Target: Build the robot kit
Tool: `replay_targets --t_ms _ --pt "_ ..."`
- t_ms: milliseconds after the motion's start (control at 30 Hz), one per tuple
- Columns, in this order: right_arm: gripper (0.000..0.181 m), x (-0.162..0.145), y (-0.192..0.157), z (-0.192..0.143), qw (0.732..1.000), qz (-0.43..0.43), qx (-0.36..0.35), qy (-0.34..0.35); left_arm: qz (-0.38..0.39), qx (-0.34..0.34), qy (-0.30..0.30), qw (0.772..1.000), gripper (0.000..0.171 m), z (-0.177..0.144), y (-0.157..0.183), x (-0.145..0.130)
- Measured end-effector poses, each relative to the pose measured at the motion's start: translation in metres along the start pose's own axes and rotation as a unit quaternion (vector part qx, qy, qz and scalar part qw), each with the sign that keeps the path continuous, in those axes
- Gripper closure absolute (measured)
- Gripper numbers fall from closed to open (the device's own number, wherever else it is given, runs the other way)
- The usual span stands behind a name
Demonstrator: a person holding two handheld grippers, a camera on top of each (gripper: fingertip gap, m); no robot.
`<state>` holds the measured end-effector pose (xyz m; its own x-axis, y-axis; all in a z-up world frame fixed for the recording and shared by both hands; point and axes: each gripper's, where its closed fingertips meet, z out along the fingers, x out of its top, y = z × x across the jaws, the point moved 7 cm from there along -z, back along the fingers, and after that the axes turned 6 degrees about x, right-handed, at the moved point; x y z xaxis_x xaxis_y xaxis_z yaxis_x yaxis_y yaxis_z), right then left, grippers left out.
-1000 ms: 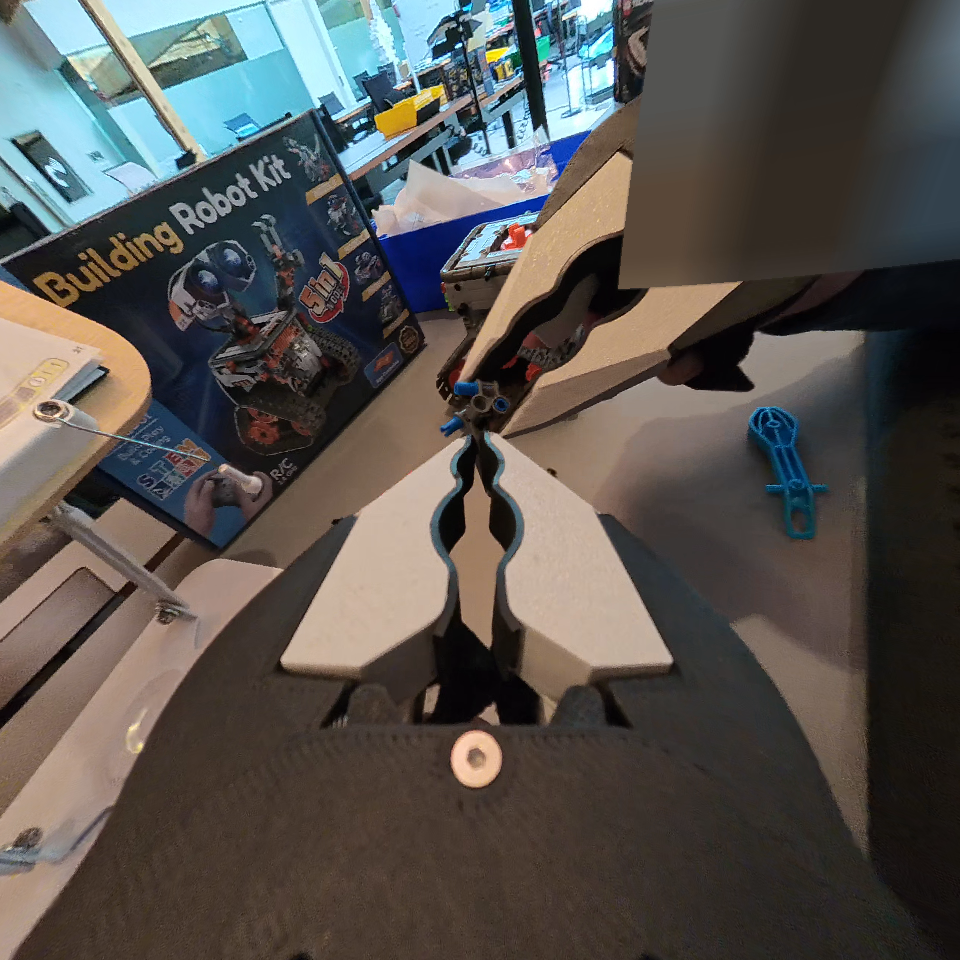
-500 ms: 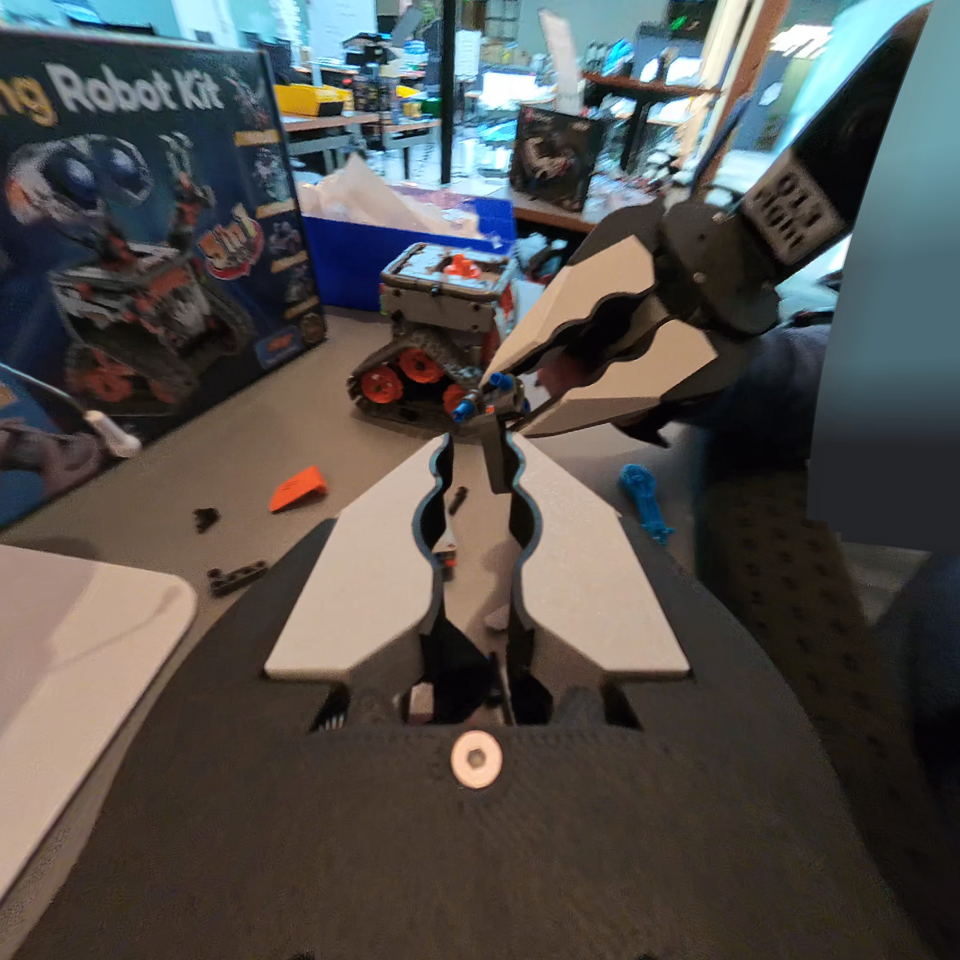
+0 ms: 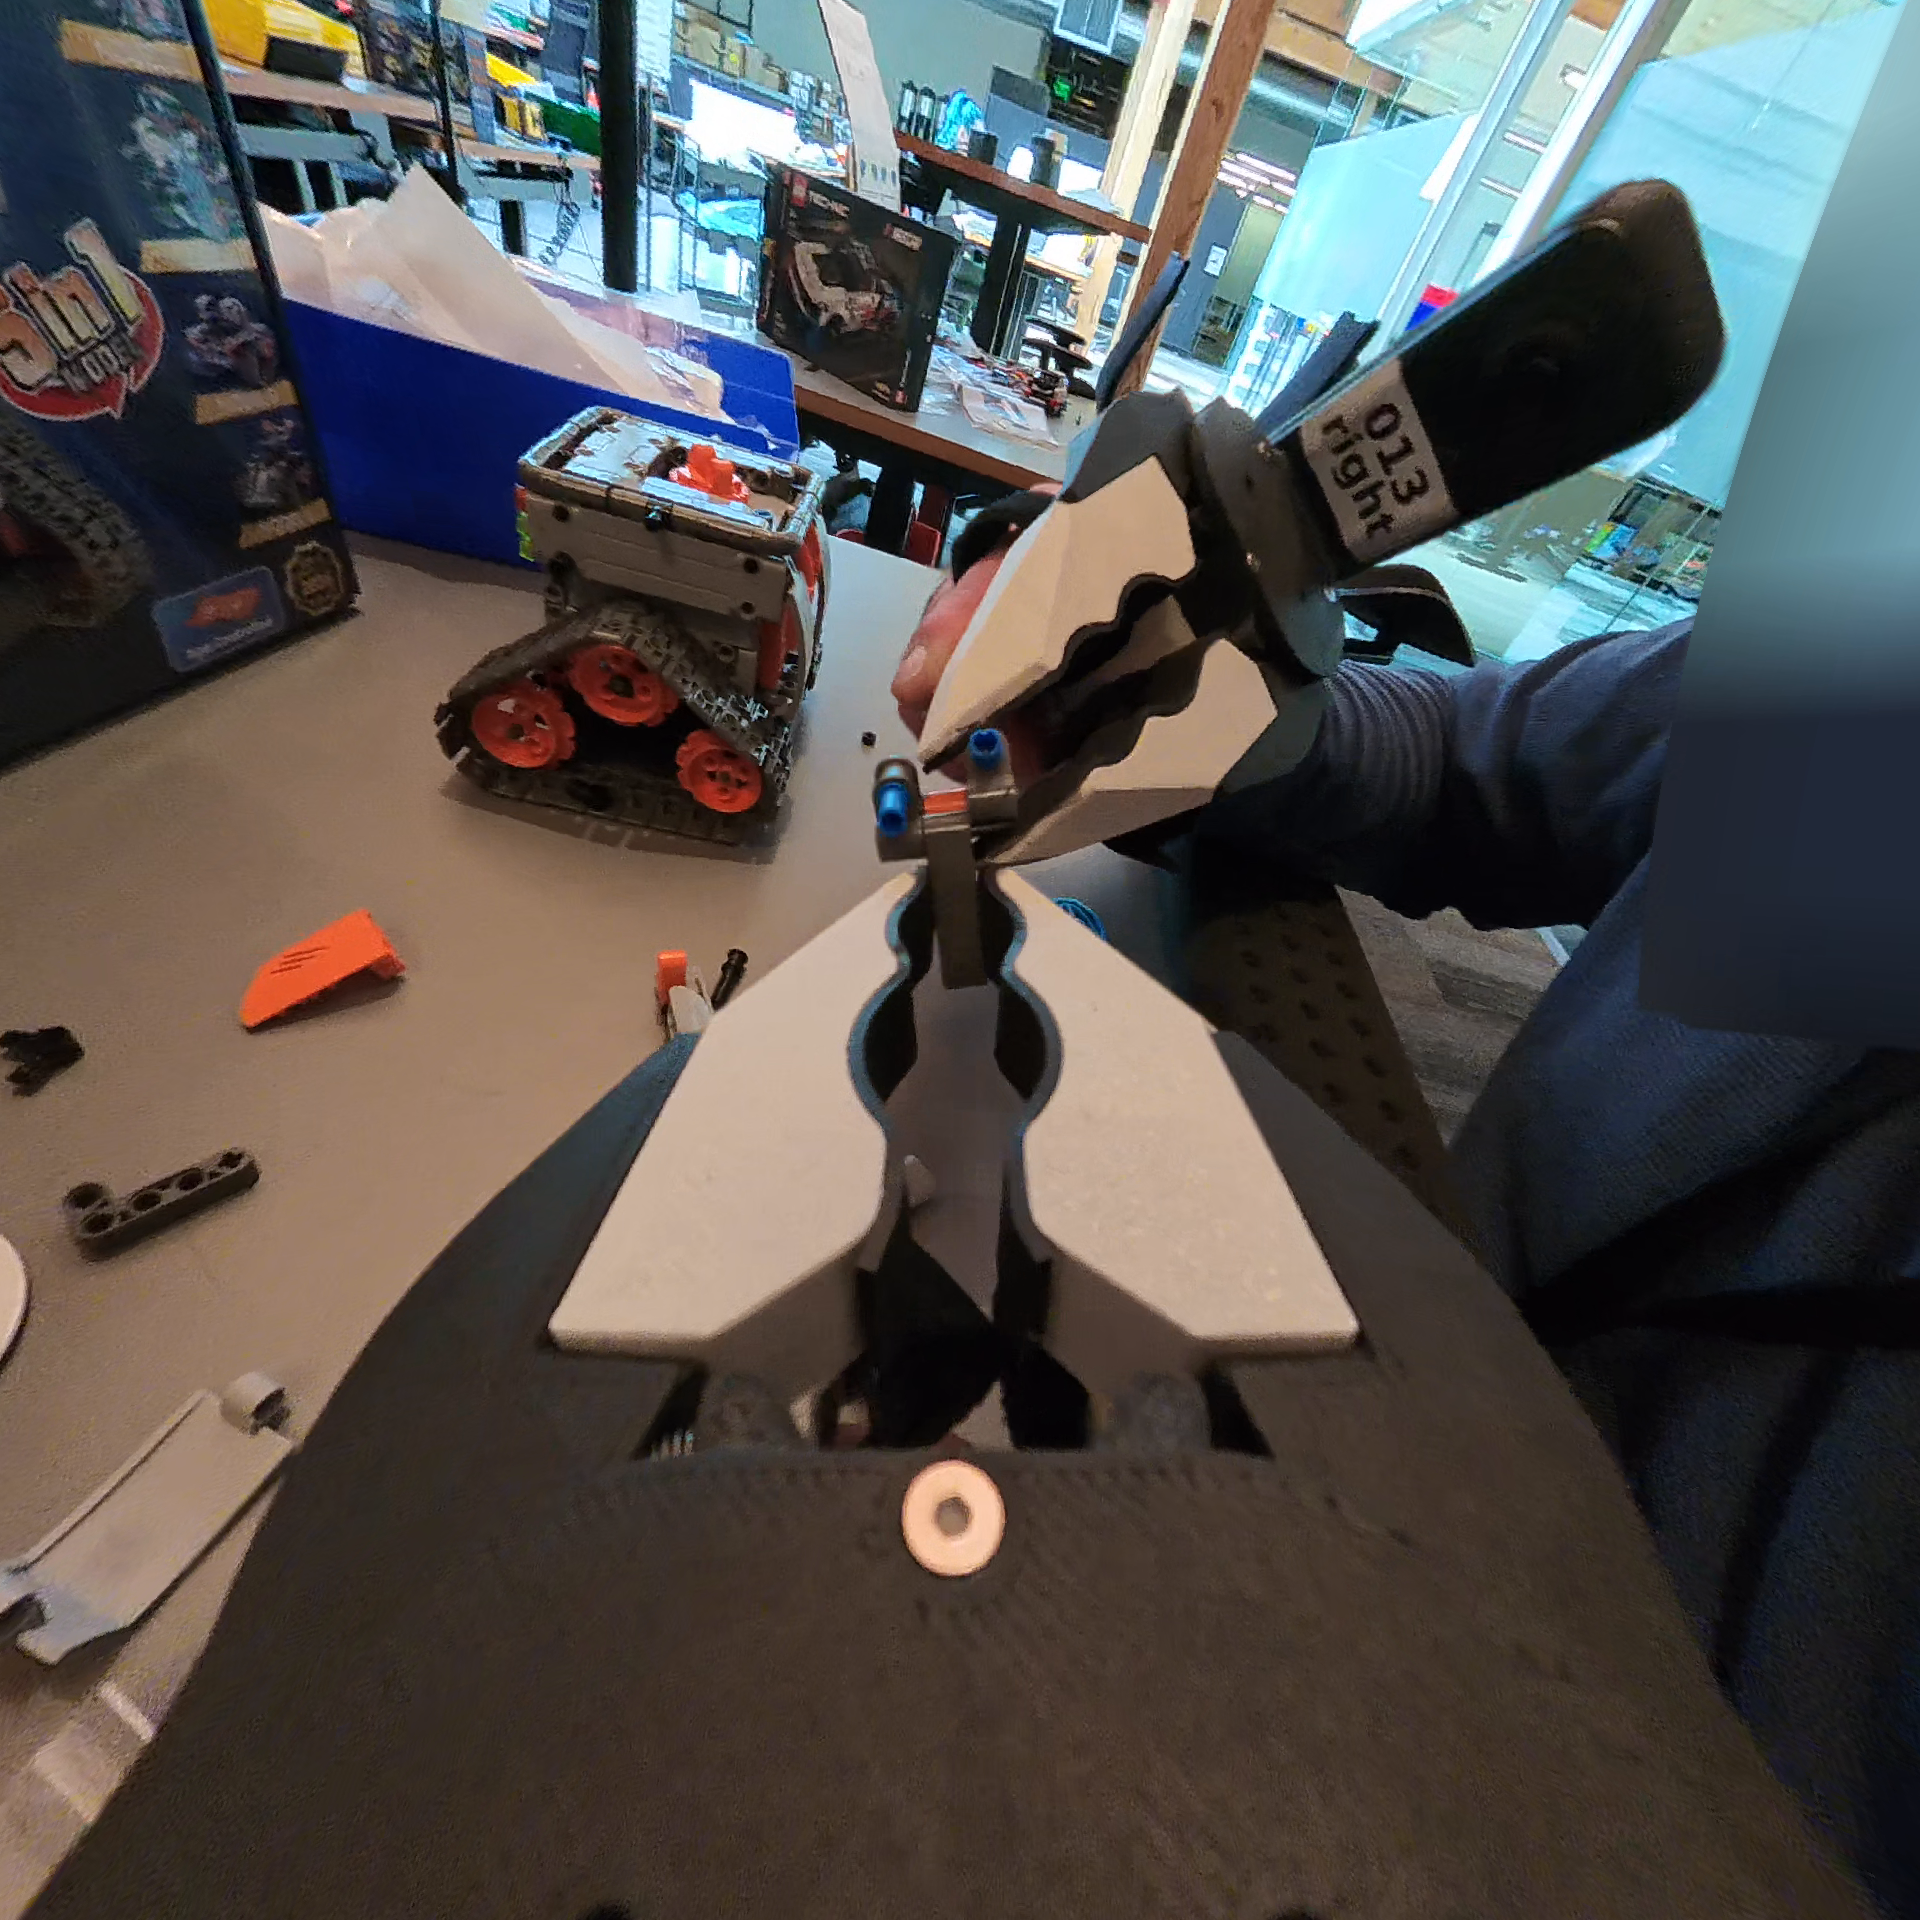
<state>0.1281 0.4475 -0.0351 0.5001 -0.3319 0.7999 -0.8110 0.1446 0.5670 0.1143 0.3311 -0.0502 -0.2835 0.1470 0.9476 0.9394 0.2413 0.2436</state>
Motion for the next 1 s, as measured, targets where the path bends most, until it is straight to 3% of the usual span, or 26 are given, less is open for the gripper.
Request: replay_targets --t_ms 467,567,733,900,1000 --pt "0.169 0.007 -0.01 0.0 0.986 -0.156 -0.032 -0.047 -0.085 -0.04 0.021 0.995 0.166 -0.001 -0.005 -0.005" --pt "0.169 0.007 -0.011 0.0 0.986 -0.159 -0.029 -0.049 -0.082 -0.037 0.022 0.996 0.165 0.0 -0.005 -0.005" --pt "0.17 0.006 -0.007 0.001 0.998 -0.067 -0.01 -0.011 -0.104 -0.054 0.026 0.993 0.166 -0.003 -0.006 -0.005" --pt "0.17 0.005 -0.017 -0.002 0.983 -0.173 0.008 -0.054 -0.112 -0.078 -0.004 0.991 0.165 0.003 -0.005 -0.013" --pt "0.17 0.006 -0.017 -0.008 0.989 -0.141 0.026 -0.035 -0.115 -0.09 -0.004 0.989 0.165 0.005 -0.002 -0.012"
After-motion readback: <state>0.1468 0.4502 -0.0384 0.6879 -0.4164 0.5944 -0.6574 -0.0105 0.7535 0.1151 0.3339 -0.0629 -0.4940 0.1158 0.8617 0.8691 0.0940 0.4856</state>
